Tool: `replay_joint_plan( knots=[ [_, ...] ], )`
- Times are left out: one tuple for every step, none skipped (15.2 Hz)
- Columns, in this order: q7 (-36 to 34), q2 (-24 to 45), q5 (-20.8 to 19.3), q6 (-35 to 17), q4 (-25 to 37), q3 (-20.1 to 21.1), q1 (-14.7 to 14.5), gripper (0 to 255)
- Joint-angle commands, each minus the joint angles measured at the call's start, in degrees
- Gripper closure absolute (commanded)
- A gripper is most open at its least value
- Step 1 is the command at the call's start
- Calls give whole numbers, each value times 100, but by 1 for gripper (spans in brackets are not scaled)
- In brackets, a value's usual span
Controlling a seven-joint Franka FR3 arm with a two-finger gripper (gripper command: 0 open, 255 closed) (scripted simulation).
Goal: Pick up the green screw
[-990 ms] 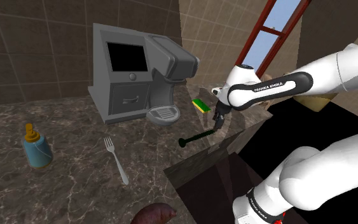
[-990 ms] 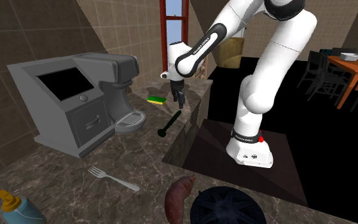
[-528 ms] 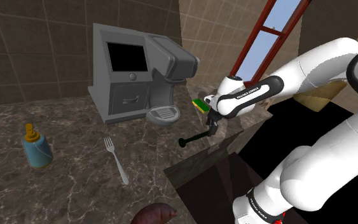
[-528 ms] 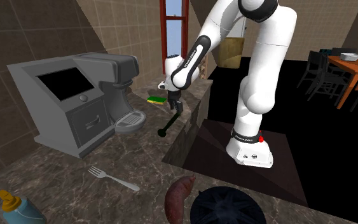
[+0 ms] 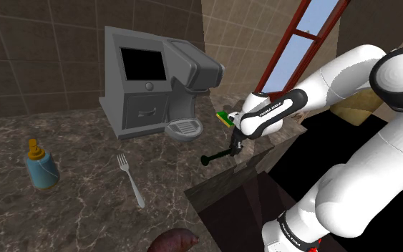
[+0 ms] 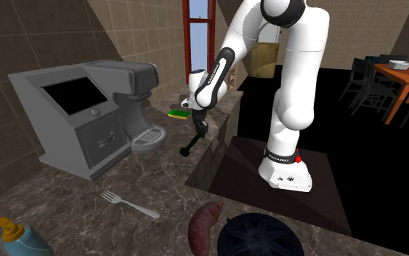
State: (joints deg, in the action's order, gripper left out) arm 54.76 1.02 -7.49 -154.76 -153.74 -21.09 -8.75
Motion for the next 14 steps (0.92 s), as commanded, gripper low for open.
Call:
replay_joint_plan(
  knots=[
    [4,10,6,-10,1,0,0,255],
    [4,9,5,-9,1,-1,1,255],
    [5,8,4,-7,1,-1,1,255],
    [5,7,4,-7,1,-1,1,255],
    [6,8,4,-7,1,-2,2,255],
    [5,8,4,-9,0,-2,2,255],
    [5,7,4,-8,0,-1,1,255],
    [-1,6,5,-6,0,2,-2,255],
    [-36,-92,-49,91,3,-5,-1,255],
    [-67,-188,-99,188,7,-9,2,255],
    [-96,-284,-146,285,13,-11,7,255],
    [-123,-377,-188,383,20,-10,12,255],
    [-147,-470,-227,482,29,-8,18,255],
    [-168,-560,-262,580,39,-4,24,255]
  ],
)
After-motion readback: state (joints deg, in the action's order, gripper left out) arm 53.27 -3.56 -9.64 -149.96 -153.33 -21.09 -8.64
